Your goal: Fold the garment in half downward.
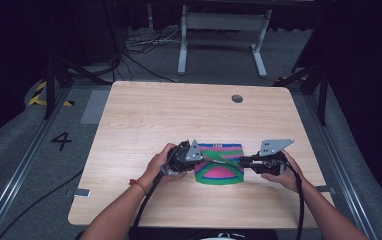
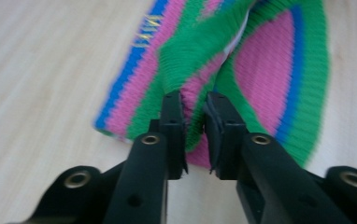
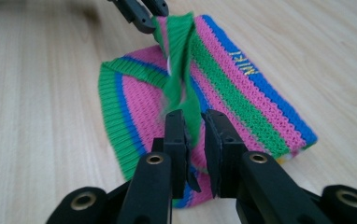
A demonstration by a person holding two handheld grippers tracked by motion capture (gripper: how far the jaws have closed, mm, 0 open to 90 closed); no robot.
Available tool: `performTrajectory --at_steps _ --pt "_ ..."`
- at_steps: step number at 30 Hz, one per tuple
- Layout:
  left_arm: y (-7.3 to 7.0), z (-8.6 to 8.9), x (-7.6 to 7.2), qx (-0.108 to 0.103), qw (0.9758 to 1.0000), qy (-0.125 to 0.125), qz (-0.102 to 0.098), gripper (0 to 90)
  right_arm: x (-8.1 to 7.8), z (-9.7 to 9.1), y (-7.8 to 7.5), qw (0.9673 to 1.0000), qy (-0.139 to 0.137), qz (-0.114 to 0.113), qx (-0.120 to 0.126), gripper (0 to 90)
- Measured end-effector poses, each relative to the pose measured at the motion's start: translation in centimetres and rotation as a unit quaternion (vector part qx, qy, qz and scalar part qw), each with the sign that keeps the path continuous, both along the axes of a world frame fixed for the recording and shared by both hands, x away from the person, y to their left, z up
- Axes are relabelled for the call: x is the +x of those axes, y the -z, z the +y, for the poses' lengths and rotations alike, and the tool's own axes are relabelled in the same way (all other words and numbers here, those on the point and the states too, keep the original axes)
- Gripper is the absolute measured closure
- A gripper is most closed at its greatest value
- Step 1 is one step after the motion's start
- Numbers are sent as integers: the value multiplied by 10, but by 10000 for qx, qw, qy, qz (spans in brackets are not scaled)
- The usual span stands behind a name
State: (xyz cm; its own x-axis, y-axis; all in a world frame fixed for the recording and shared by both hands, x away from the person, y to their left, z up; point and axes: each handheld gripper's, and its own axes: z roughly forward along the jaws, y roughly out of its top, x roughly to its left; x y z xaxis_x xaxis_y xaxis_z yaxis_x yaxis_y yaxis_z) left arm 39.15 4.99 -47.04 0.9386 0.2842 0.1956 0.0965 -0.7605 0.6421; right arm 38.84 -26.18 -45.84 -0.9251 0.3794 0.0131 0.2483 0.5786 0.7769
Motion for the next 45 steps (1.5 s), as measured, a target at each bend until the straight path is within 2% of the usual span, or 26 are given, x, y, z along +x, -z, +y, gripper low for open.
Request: performTrajectory --at_steps 1,3,4,5,6,7,8,10,11,13,14,16,20,22,25,27,28,29,31,33,36,38,41,45 --pt "2 1 -3 72 9999 60 77 702 -3 0 0 10000 -45 11 -22 778" --pt "2 6 -12 50 9998 38 186 626 -10 -2 -1 9999 -125 11 -75 744" --pt "1 8 -14 47 9998 -20 188 510 -15 -4 -3 9999 -117 -25 -50 720" --pt "0 11 -15 -23 9997 -107 214 510 -15 -4 -3 9999 -117 -25 -50 720" --pt "-3 15 -15 -149 9992 -228 279 464 -17 -5 -4 9999 -74 -78 -39 704" --pt "-6 20 -15 -331 9984 -357 282 454 -18 -6 -5 9999 -10 -121 -2 691" --pt "-6 20 -15 -331 9984 -357 282 442 -18 -6 -5 9999 -10 -121 -2 691" --pt "-12 23 -13 -528 9970 -501 266 441 -17 -4 -4 9997 132 -201 -16 670" --pt "-12 21 -12 -619 9963 -521 293 455 -15 -2 -2 9996 148 -219 -60 670" --pt "-12 16 -12 -735 9955 -368 477 502 -13 3 2 9996 188 -191 -96 670" --pt "-11 11 -13 -681 9959 -267 523 539 -12 5 3 9997 162 -171 -95 670" --pt "-7 -1 -17 -487 9976 -170 472 546 -14 10 6 9997 66 -166 -160 666" --pt "1 -14 -16 -355 9980 -41 518 595 -18 17 11 9996 -61 -135 -238 647" --pt "5 -17 -16 -280 9980 4 562 615 -17 20 16 9996 -29 -54 -272 632" --pt "12 -17 -15 -245 9978 64 614 666 -16 22 25 9990 8 20 -448 658" --pt "17 -16 -16 -201 9980 76 597 711 -16 25 32 9983 3 -41 -589 722" --pt "17 -16 -16 -201 9980 76 597 730 -16 25 32 9983 3 -41 -589 722" --pt "16 -16 -15 -212 9979 86 606 755 -15 25 30 9981 43 -71 -610 789" --pt "15 -15 -14 -236 9980 100 574 785 -15 24 30 9980 23 -101 -618 817" --pt "14 -14 -14 -239 9980 170 552 864 -17 25 28 9973 -14 -260 -693 856" --pt "10 -17 -18 -181 9985 276 440 871 -19 25 25 9969 -45 -359 -705 856" --pt "4 -18 -22 -212 9987 370 287 873 -19 23 22 9972 -43 -367 -643 852" --pt "-4 -17 -28 -320 9982 464 221 873 -22 18 16 9975 -108 -421 -551 844" --pt "-3 -18 -34 -293 9972 595 342 869 -29 14 13 9974 -218 -377 -578 827"
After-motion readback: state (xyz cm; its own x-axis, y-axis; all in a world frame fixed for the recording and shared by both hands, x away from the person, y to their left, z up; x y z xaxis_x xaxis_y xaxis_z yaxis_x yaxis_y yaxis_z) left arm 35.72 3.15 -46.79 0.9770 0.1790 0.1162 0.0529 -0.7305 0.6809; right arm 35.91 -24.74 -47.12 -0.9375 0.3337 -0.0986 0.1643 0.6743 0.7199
